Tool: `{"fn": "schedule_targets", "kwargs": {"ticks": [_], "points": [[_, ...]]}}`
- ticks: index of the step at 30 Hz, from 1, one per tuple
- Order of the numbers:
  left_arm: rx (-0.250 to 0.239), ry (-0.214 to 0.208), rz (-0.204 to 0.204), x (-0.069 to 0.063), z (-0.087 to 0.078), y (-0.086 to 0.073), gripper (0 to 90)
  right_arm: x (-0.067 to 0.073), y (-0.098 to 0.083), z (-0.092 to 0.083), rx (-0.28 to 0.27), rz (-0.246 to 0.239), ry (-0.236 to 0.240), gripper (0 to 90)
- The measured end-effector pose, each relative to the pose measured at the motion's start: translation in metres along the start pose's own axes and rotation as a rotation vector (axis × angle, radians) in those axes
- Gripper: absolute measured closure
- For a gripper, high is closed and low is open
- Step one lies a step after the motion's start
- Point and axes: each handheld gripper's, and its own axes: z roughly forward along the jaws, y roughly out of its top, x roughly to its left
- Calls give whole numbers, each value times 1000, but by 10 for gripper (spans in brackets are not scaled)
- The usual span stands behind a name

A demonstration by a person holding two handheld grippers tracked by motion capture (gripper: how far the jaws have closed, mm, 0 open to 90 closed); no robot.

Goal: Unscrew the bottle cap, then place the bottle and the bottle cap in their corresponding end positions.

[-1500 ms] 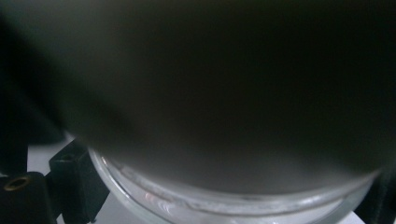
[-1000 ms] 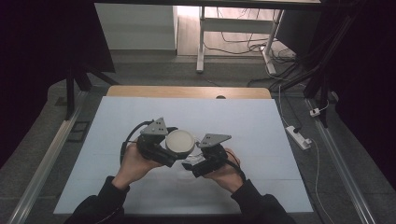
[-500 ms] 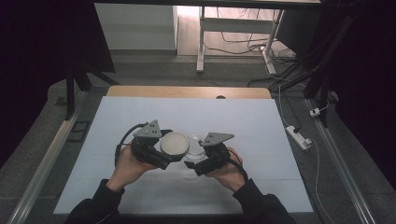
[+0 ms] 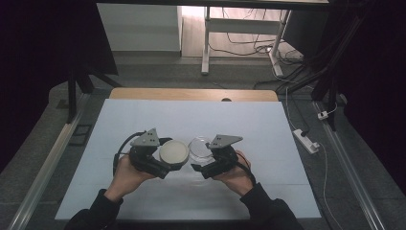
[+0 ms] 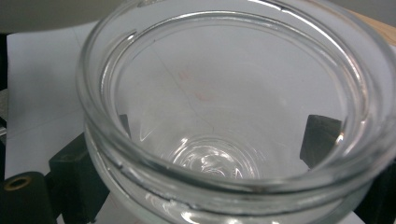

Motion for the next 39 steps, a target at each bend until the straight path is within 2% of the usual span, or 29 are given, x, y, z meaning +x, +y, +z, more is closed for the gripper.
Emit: {"fn": "schedule_targets", "kwargs": {"ticks": [11,19,26,39], "points": [[-7,-34,-6,-7,5,-13,83,-5,-1,-3,-2,7,-16,70],[3,-56,1,-14,13,-20,83,-9,-1,-5,-5,15,-29,70],[11,-72,-2,-15,21,-26,83,-15,1,-4,-10,27,-41,70],[37,-112,29,-20,40,-34,83,-28,3,0,-16,37,-77,70]]}}
